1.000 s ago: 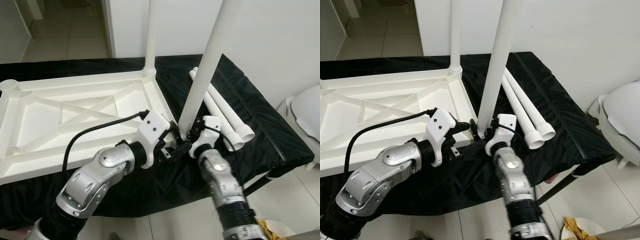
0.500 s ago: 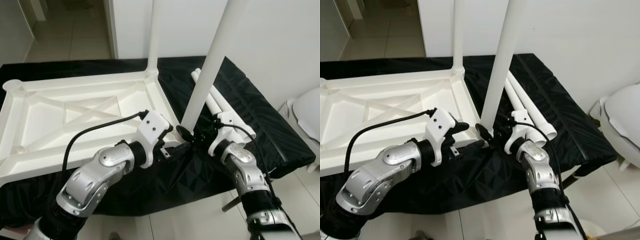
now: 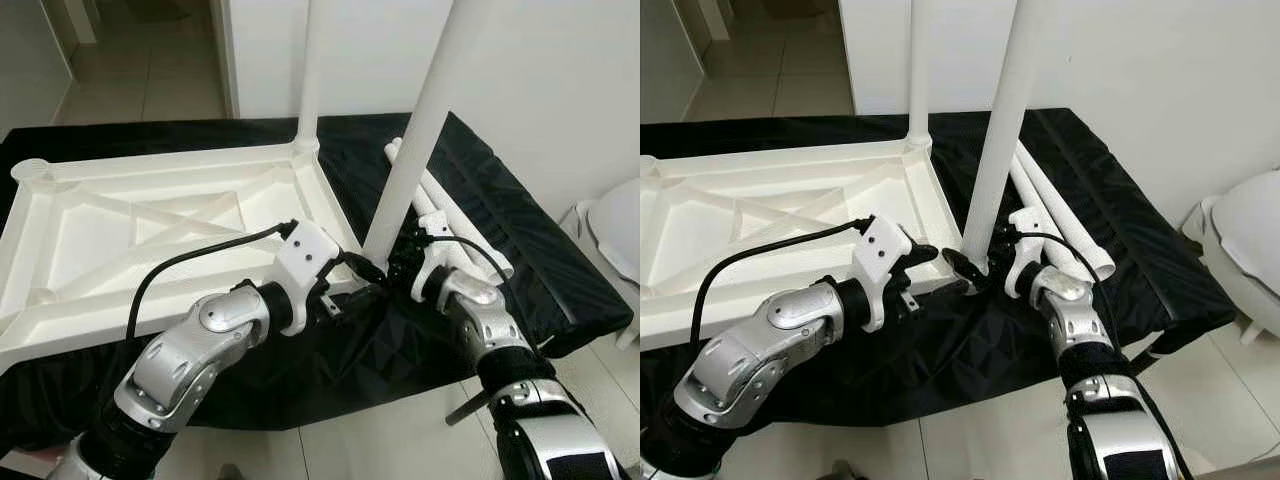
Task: Building children table
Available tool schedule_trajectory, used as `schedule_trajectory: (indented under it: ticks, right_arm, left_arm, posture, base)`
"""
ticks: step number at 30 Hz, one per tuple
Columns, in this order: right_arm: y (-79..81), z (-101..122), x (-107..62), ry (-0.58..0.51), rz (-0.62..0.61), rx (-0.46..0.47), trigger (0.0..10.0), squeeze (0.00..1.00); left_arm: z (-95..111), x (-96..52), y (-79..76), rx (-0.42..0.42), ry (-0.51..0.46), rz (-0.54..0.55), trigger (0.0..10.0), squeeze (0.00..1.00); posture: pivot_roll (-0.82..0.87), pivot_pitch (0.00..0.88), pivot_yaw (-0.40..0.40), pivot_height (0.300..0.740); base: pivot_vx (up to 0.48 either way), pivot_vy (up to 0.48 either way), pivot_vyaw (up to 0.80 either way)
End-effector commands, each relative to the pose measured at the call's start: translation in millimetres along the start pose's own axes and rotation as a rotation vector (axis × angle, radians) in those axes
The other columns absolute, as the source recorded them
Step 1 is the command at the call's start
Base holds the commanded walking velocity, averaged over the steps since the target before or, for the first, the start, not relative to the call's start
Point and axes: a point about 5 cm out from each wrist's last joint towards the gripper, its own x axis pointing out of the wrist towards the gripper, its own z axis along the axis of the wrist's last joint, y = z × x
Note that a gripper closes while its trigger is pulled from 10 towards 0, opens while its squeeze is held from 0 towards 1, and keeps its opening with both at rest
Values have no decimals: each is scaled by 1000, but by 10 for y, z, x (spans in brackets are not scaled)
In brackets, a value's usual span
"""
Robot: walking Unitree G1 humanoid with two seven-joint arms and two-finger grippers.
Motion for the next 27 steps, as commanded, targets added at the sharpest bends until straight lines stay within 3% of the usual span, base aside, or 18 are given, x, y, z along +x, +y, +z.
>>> schedule_trajectory:
  ticks: [1, 16, 17, 18, 27]
  right_arm:
    - [19, -39, 6, 29, 42, -16, 0, 0]
    - [-31, -147, -114, 34, 45, 3, 0, 0]
    - [-46, -161, -135, 34, 22, 14, 2549, 0]
    - [-58, -178, -149, 41, -2, 27, 10000, 0]
    - [-32, -176, -147, -13, -155, 99, 10000, 0]
  left_arm:
    - [0, -10, -51, 11, 2, -71, 10000, 0]
    - [-2, -24, -33, 7, 4, -62, 10000, 0]
    - [-2, -22, -30, 7, 5, -63, 10000, 0]
    - [-2, -21, -30, 7, 5, -65, 10000, 0]
    - [-8, -8, -22, 7, 9, -69, 10000, 0]
  posture:
    - [-15, 6, -36, 740]
    - [-29, 25, -25, 740]
    - [-31, 27, -25, 740]
    - [-31, 27, -25, 740]
    - [-41, 31, -20, 740]
  base:
    - [0, 0, 0]
    - [0, 0, 0]
    - [0, 0, 0]
    - [0, 0, 0]
    - [0, 0, 0]
